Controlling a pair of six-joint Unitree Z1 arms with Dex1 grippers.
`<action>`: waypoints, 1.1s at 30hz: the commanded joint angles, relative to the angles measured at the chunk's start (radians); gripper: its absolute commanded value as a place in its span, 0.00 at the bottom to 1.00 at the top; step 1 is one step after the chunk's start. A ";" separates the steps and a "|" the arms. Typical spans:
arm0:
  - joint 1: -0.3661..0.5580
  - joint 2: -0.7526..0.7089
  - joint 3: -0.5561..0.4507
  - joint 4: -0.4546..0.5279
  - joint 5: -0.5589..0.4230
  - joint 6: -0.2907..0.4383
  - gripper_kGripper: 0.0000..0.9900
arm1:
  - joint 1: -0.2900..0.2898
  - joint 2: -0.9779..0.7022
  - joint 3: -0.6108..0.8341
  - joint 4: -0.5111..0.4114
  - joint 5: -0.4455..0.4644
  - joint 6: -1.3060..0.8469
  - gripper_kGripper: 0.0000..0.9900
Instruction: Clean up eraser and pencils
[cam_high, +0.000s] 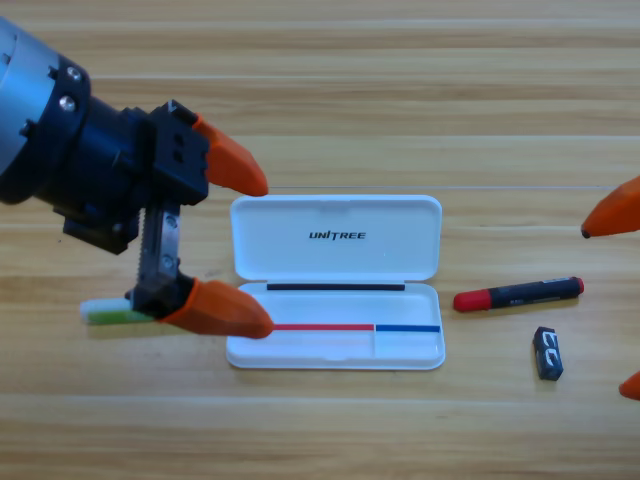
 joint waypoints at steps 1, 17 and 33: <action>-0.020 0.001 0.004 0.017 0.002 0.006 1.00 | 0.023 0.022 0.037 -0.019 -0.016 0.005 0.99; -0.018 -0.022 0.005 0.060 0.053 0.074 1.00 | 0.006 -0.055 0.090 -0.091 -0.182 0.198 1.00; 0.496 0.130 -0.134 0.270 0.123 0.549 1.00 | -0.126 0.321 -0.106 0.208 -0.466 0.695 0.99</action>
